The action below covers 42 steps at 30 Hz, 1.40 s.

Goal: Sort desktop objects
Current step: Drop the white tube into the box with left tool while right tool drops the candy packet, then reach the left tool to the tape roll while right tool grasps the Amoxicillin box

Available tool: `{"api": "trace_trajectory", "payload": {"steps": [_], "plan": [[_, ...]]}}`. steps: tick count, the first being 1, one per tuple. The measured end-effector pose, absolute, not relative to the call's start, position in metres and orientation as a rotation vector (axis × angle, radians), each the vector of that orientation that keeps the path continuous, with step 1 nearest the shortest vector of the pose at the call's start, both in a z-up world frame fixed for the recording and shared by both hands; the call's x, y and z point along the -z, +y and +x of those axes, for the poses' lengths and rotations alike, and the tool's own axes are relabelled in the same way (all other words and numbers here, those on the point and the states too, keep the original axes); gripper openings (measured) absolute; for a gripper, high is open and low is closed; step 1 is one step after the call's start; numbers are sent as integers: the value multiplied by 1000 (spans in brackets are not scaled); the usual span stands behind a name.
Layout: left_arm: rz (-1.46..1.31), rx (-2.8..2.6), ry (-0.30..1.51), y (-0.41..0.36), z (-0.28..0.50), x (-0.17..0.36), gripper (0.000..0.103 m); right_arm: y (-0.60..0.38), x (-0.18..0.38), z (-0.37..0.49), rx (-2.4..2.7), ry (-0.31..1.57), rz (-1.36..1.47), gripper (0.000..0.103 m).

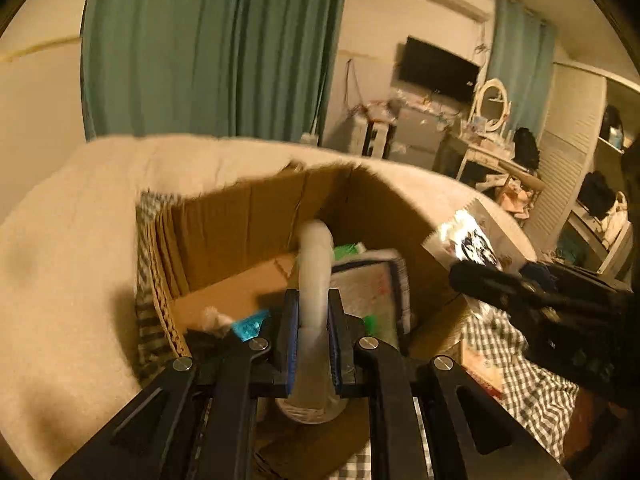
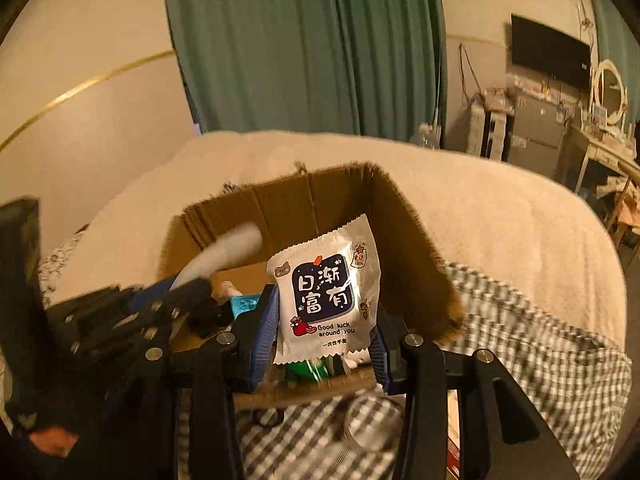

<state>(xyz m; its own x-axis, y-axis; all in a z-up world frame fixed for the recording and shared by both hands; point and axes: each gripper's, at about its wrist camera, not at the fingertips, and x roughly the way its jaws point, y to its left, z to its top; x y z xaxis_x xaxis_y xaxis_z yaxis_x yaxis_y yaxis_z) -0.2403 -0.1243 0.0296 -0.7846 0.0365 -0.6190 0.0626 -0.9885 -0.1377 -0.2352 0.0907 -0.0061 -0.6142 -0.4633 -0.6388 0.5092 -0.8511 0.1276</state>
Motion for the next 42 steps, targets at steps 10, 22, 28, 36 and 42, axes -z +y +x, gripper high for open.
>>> {"api": "trace_trajectory", "payload": {"steps": [10, 22, 28, 36, 42], "plan": [[896, 2893, 265, -128, -222, -29, 94, 96, 6, -233, 2511, -15, 940, 79], [933, 2921, 211, -103, -182, -36, 95, 191, -24, -157, 2614, 12, 951, 79], [944, 2950, 149, -79, -149, -36, 101, 230, -34, -118, 2678, 22, 933, 79], [1024, 3008, 227, -46, -129, 8, 103, 268, 24, -102, 2699, 7, 963, 79], [1105, 3034, -27, 1, -151, 53, 103, 295, 91, -122, 2659, -72, 1050, 79]]}}
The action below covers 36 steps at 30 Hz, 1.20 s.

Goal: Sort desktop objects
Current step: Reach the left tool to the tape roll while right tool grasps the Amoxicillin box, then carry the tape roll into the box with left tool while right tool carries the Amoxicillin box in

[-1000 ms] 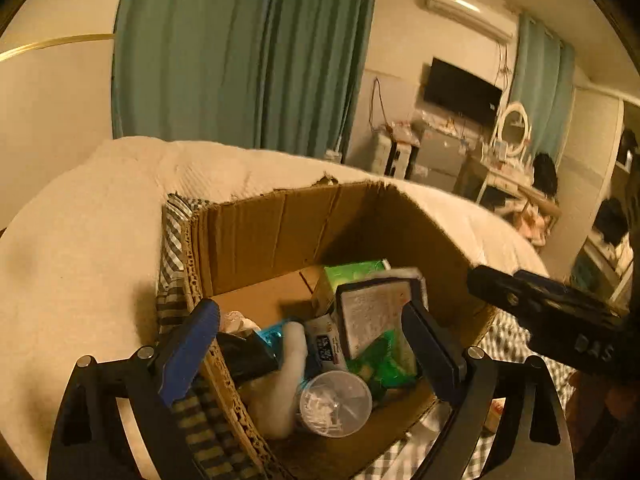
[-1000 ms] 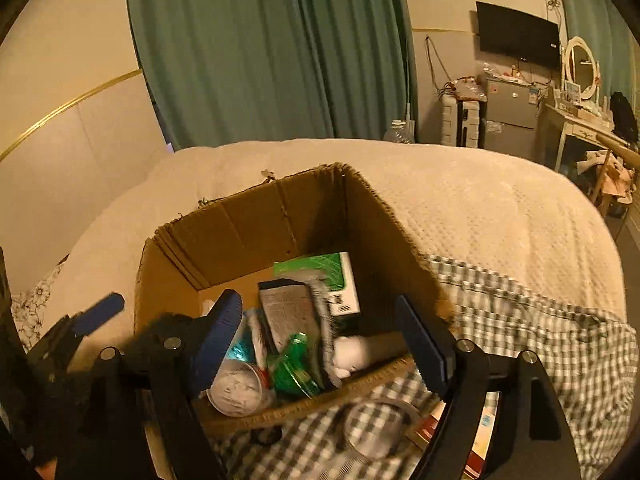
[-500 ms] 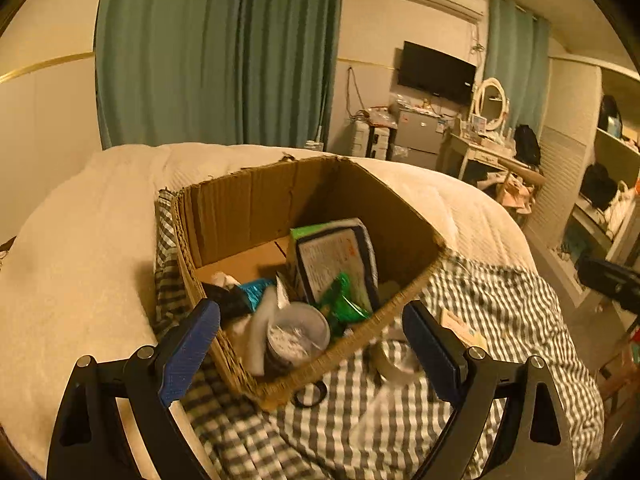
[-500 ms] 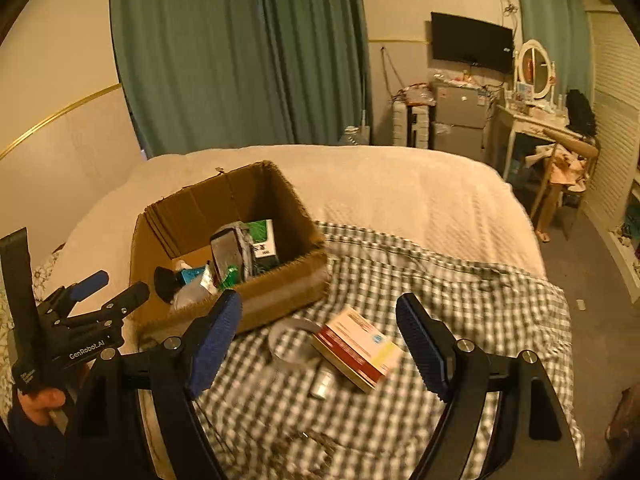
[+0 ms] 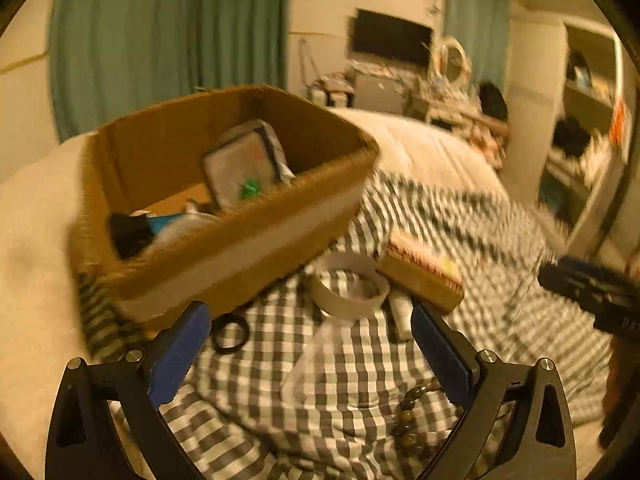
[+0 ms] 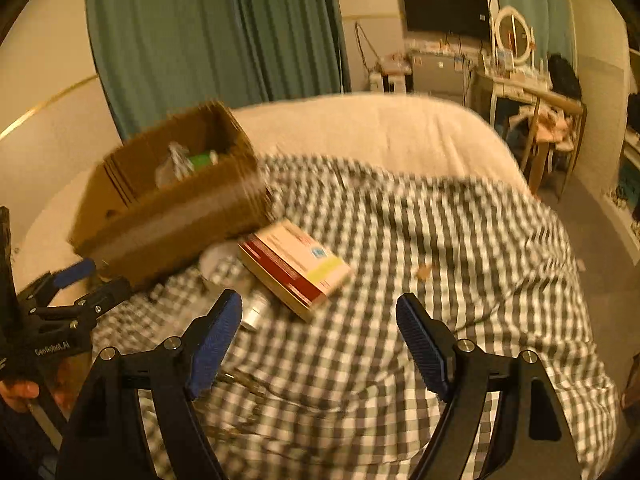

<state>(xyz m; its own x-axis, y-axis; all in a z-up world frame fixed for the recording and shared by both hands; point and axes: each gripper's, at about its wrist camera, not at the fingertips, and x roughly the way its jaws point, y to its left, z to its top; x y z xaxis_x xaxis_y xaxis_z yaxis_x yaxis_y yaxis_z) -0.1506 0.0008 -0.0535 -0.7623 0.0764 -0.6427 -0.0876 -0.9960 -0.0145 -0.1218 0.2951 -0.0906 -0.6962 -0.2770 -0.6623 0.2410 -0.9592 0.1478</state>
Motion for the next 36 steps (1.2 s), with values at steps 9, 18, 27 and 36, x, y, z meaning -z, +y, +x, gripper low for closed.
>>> {"api": "trace_trajectory", "payload": {"steps": [9, 18, 27, 36], "plan": [[-1118, -2799, 128, 32, -205, 121, 103, 301, 145, -171, 2534, -120, 1028, 86], [-1182, -2750, 61, 30, -245, 145, 103, 266, 165, -219, 2340, 236, 930, 92], [-1242, -2705, 75, 33, -260, 155, 103, 263, 195, -252, 2270, 95, 1005, 97], [-1161, -2738, 217, 49, -250, 146, 86, 270, 191, -251, 2276, 15, 1002, 84]]}}
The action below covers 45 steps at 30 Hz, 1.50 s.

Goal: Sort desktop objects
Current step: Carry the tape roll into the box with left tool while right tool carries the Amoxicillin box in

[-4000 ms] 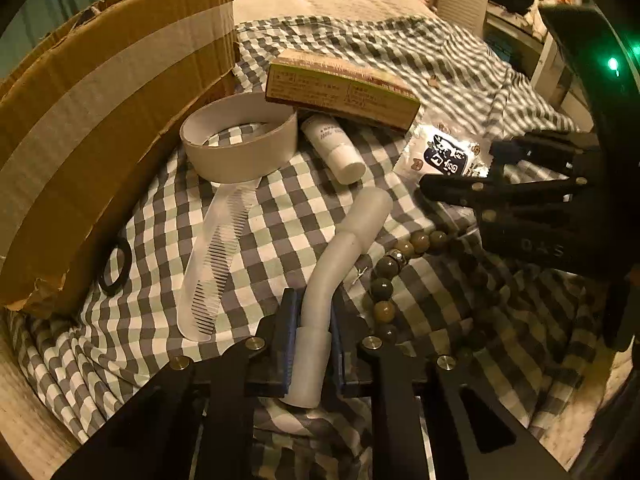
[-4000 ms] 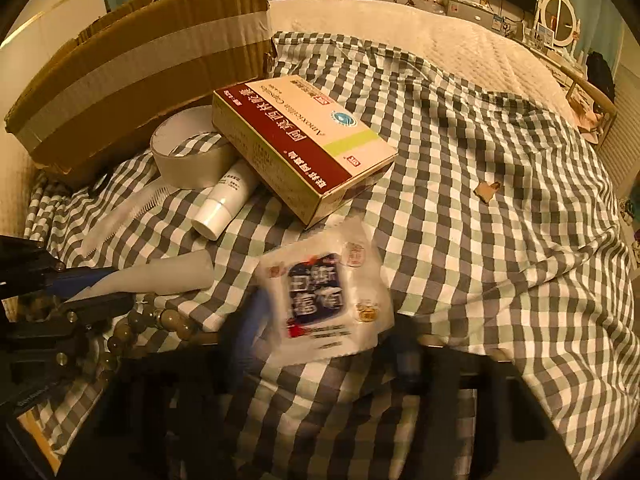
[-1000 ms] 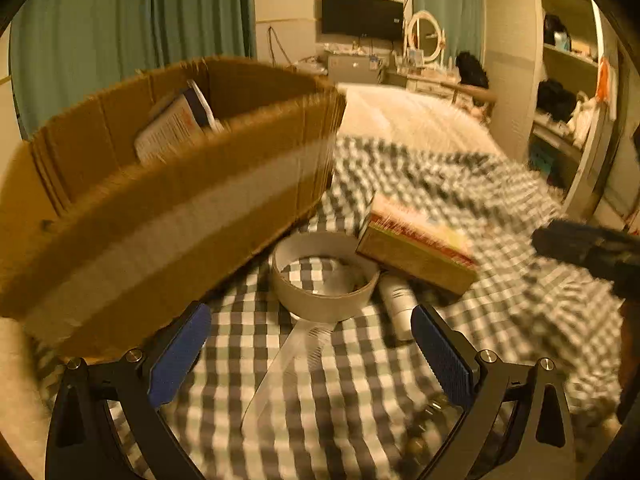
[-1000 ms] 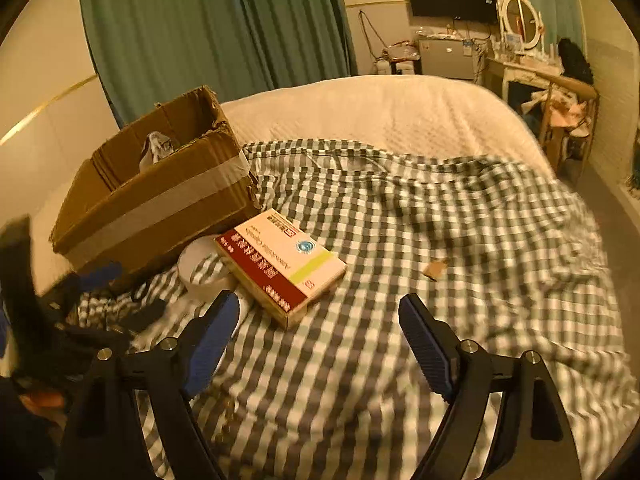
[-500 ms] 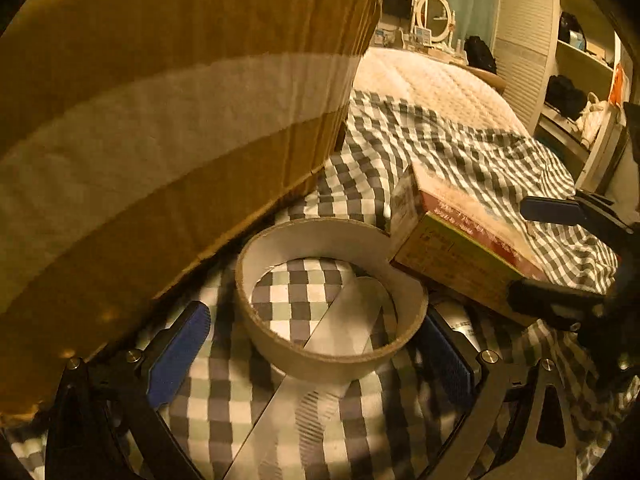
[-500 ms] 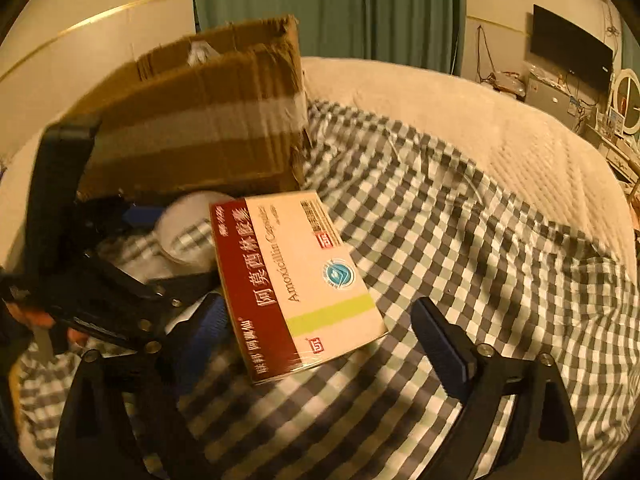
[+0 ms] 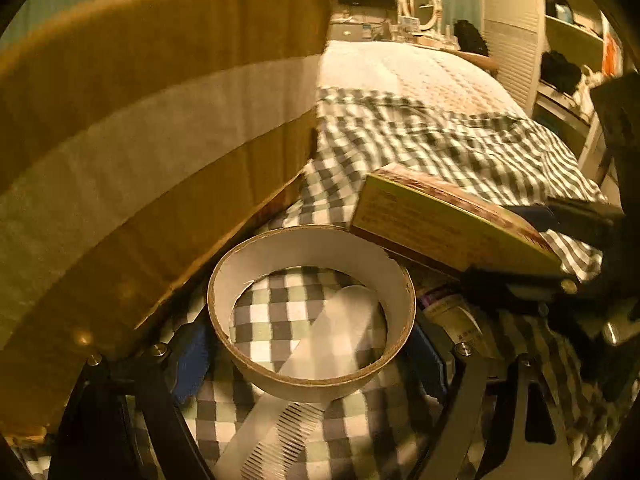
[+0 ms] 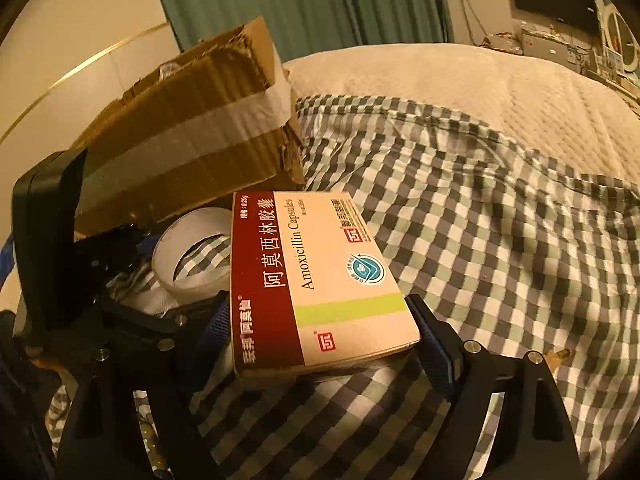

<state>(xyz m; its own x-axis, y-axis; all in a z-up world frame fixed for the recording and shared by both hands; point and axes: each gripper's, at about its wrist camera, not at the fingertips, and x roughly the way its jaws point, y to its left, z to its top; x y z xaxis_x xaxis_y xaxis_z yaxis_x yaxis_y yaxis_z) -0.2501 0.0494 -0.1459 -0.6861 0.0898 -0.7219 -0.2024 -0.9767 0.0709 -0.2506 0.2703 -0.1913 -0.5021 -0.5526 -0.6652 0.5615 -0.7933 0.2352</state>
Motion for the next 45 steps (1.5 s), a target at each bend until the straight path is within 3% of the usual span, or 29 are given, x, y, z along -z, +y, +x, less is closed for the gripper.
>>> {"api": "trace_trajectory", "payload": {"steps": [10, 14, 17, 22, 23, 24, 25, 30, 33, 35, 37, 38, 39, 40, 42, 45], "plan": [[-1090, -2735, 78, 46, -214, 100, 86, 298, 151, -201, 2379, 60, 1069, 83], [-1046, -2749, 116, 49, -191, 75, 86, 332, 143, -163, 2461, -45, 1143, 82], [-1054, -2755, 46, 39, -174, 57, 86, 339, 133, -137, 2516, -23, 1195, 82], [-1014, -2812, 42, 24, -156, 18, 86, 333, 86, -108, 2546, 4, 1158, 79], [-999, -2826, 38, 21, -154, 9, 86, 330, 74, -103, 2552, 16, 1142, 75], [-977, -2850, 26, 13, -151, -3, 86, 329, 61, -100, 2558, 29, 1130, 42], [-953, -2879, 12, 6, -150, -15, 86, 326, 49, -98, 2566, 37, 1123, 32], [-912, -2923, -99, -25, -156, -46, 86, 303, 21, -121, 2557, 130, 1199, 32], [-910, -2911, -168, -44, -155, -38, 86, 293, 49, -132, 2539, 129, 1291, 32], [-939, -2890, -215, -56, -158, -27, 86, 290, 76, -132, 2539, 121, 1357, 23], [-971, -2887, -224, -60, -163, -21, 86, 288, 103, -134, 2523, 145, 1415, 23], [-976, -2893, -222, -62, -163, -19, 86, 286, 113, -128, 2534, 175, 1408, 24], [-976, -2894, -222, -63, -165, -18, 86, 283, 118, -122, 2542, 184, 1386, 37], [-975, -2889, -224, -63, -165, -19, 86, 280, 120, -115, 2534, 187, 1367, 63], [-966, -2875, -238, -58, -167, -15, 86, 270, 122, -95, 2500, 222, 1306, 83], [-991, -2841, -276, -58, -170, -11, 86, 255, 130, -76, 2390, 387, 1281, 88]]}}
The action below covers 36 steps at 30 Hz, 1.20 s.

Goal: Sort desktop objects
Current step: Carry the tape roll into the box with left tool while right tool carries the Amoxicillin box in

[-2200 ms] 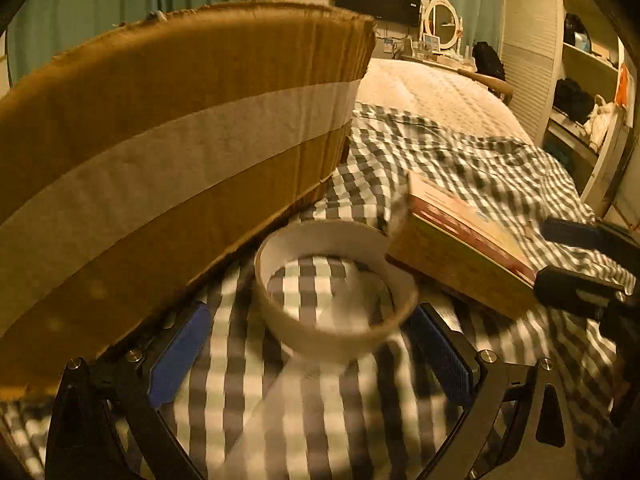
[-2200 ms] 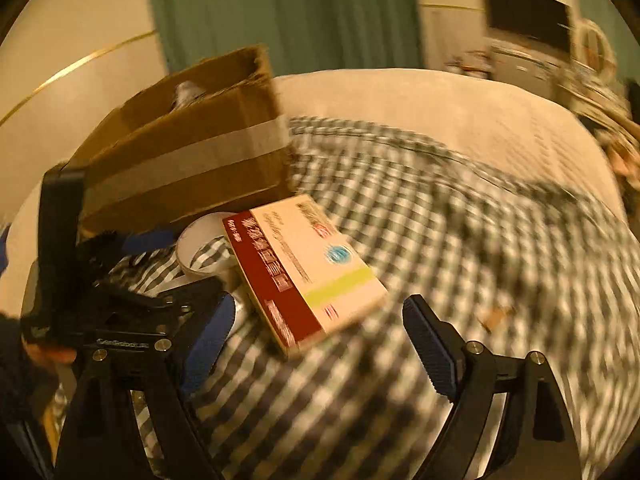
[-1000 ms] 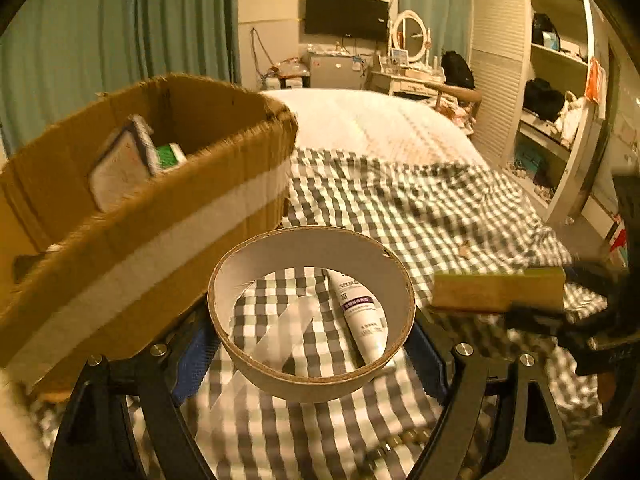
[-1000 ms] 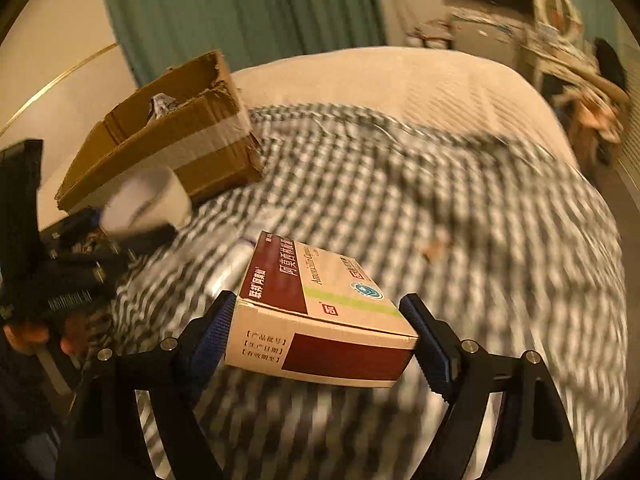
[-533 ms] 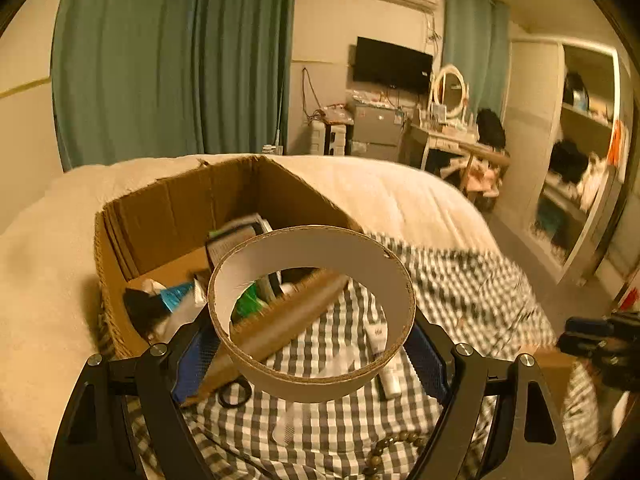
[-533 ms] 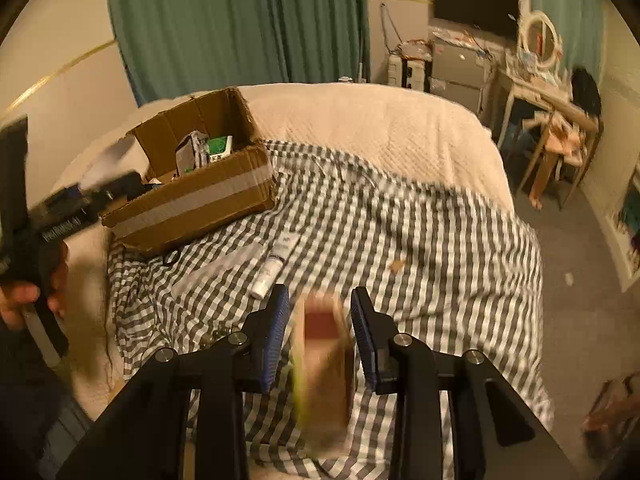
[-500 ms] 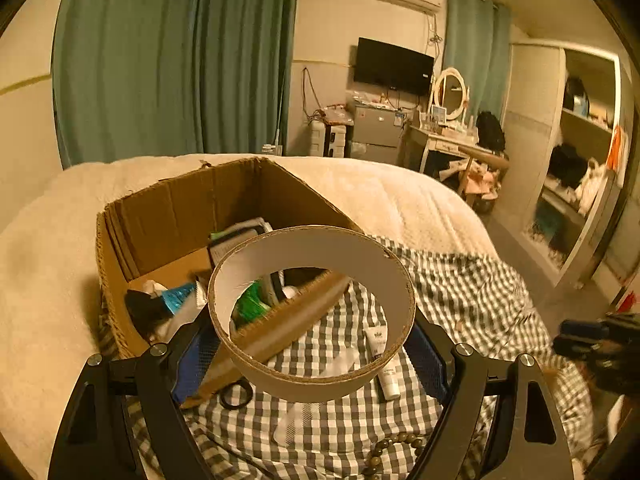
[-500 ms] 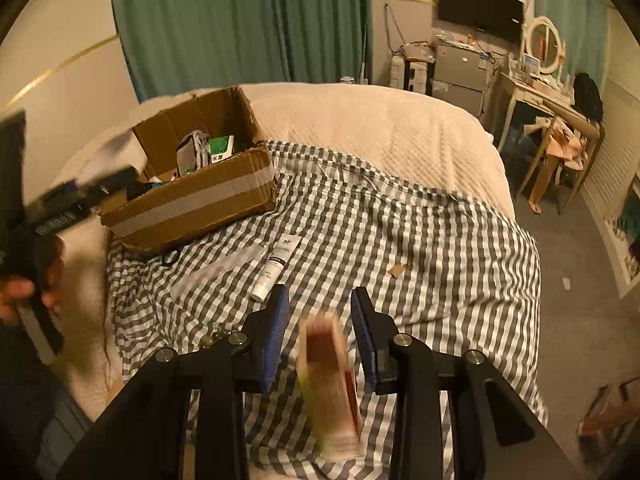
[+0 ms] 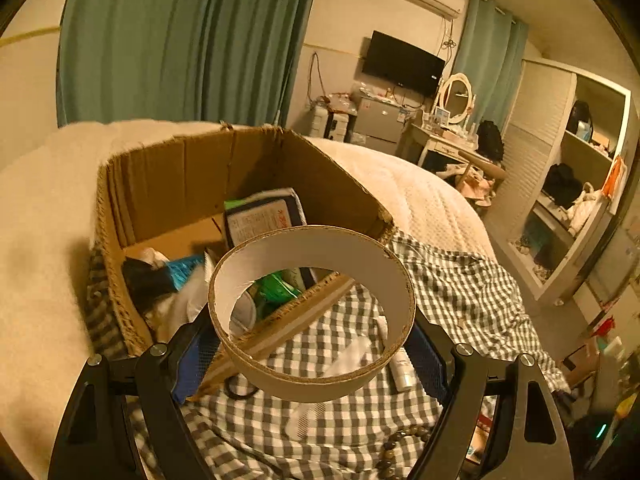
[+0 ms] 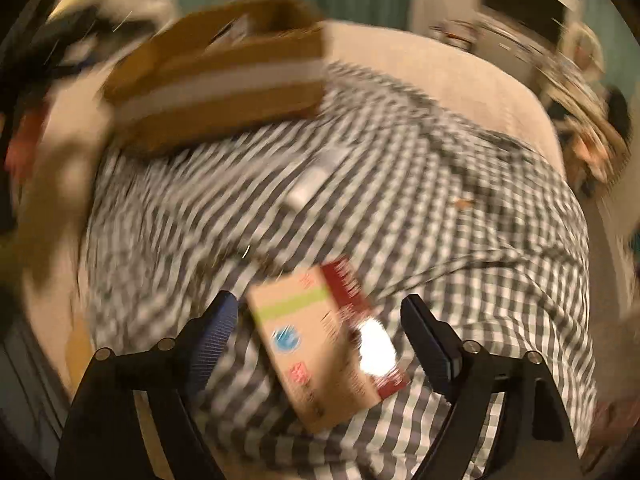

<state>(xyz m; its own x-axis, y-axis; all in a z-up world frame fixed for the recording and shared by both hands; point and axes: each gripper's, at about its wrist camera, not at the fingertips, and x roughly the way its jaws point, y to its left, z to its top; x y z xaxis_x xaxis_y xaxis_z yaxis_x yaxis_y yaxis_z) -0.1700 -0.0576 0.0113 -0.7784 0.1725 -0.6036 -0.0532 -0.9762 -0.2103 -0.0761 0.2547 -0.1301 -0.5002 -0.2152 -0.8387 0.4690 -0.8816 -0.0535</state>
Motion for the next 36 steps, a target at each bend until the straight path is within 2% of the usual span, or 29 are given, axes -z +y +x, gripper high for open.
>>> {"api": "trace_trajectory", "payload": {"steps": [2, 4, 6, 7, 8, 10, 13, 16, 19, 23, 26, 28, 29, 31, 34, 36], "plan": [[-1008, -2830, -294, -55, -169, -7, 86, 247, 146, -76, 2333, 545, 1310, 88], [-1018, -2836, -274, -53, -166, -6, 86, 249, 159, -83, 2306, 598, 1334, 89], [-1019, -2845, -248, -50, -164, -6, 86, 257, 171, -95, 2251, 539, 1390, 89], [-1019, -2844, -243, -49, -164, -6, 86, 261, 176, -99, 2230, 501, 1421, 86], [-1014, -2847, -240, -48, -163, -7, 86, 265, 181, -103, 2199, 435, 1459, 79], [-1000, -2855, -221, -44, -162, -9, 86, 271, 180, -103, 2214, 378, 1467, 79], [-983, -2867, -182, -42, -162, -13, 86, 281, 154, -93, 2308, 297, 1400, 79], [-951, -2895, -151, -42, -160, -25, 86, 285, 109, -88, 2362, 189, 1288, 79], [-883, -2947, -113, -50, -166, -47, 86, 262, 51, -99, 2383, 179, 1143, 79], [-788, -3003, -108, -77, -185, -80, 86, 207, -23, -140, 2404, 31, 947, 80], [-890, -2987, -113, -111, -216, -77, 86, 169, -46, -186, 2397, -85, 885, 80], [-925, -2986, -167, -132, -227, -62, 87, 141, -46, -215, 2401, -116, 886, 81], [-916, -2980, -203, -140, -230, -55, 91, 124, -40, -232, 2411, -139, 903, 82], [-912, -2968, -276, -151, -236, -41, 103, 105, -30, -251, 2403, -184, 904, 101], [-941, -2979, -272, -151, -240, -33, 103, 89, -21, -265, 2521, -176, 930, 102], [-944, -2991, -235, -147, -237, -32, 103, 96, -17, -264, 2520, -262, 927, 102]]}}
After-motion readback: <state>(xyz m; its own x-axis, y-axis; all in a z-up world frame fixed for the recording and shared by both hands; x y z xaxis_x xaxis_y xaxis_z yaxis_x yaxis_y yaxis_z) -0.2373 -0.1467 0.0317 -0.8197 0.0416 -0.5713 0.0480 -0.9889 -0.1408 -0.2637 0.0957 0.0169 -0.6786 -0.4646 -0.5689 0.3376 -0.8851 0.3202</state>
